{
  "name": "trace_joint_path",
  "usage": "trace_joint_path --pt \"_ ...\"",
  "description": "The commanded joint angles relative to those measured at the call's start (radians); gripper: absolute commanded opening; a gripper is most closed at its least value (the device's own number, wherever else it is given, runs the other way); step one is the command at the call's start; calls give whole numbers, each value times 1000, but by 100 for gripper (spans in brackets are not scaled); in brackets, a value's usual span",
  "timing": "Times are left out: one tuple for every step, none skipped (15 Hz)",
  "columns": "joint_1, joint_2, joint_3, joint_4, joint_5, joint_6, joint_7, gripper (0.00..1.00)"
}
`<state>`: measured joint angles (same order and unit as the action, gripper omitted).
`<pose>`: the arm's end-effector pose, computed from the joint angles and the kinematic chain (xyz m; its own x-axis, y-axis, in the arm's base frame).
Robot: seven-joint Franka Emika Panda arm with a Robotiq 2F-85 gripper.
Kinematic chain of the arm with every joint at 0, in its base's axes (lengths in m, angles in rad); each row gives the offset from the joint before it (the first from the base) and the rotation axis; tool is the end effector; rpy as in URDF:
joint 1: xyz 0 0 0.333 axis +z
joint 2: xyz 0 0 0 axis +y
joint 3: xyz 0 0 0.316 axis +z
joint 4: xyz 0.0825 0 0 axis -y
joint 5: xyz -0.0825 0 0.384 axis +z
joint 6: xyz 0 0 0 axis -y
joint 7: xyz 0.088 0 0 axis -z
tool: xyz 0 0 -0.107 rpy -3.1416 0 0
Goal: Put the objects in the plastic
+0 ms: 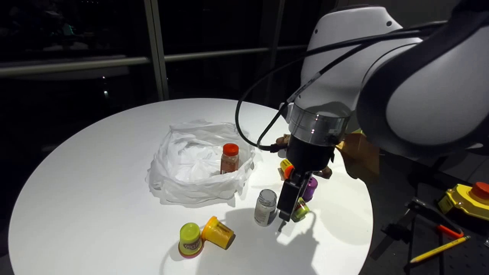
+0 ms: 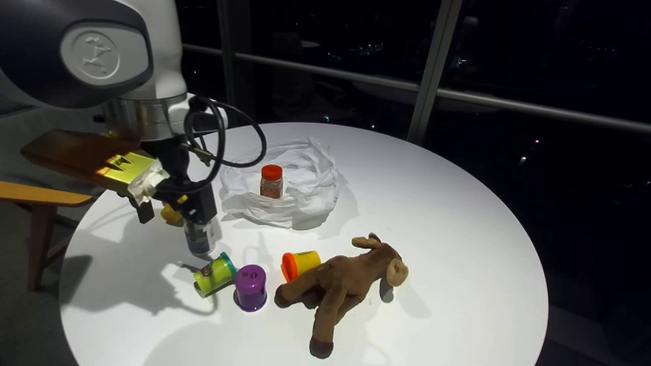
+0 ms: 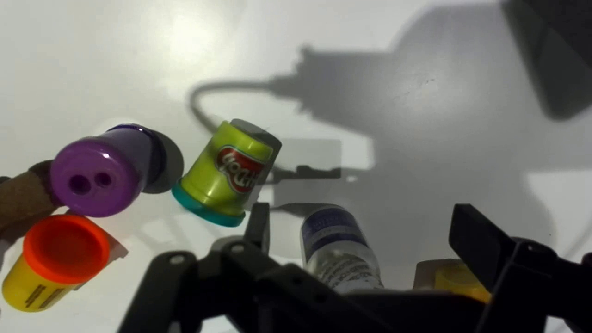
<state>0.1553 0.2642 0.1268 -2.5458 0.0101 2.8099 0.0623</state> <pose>0.4348 0.1289 0.1742 0.9789 0.2044 -0.0007 0.2043 -0.9782 -0.0363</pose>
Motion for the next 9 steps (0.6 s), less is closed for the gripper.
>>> trace_joint_path --pt "143 20 -114 23 -209 51 204 100" --pt "188 38 -165 39 -295 75 278 100" --pt "221 45 -199 51 -351 84 332 100" --pt "245 47 -236 64 -401 98 373 100" --pt "264 59 -264 79 -441 107 408 100" --pt "266 79 -271 94 -449 116 415 100" --pt "270 87 -277 103 -453 120 421 100" --pt "272 99 -282 114 -454 120 424 100" --pt "265 114 -278 124 -443 119 415 100"
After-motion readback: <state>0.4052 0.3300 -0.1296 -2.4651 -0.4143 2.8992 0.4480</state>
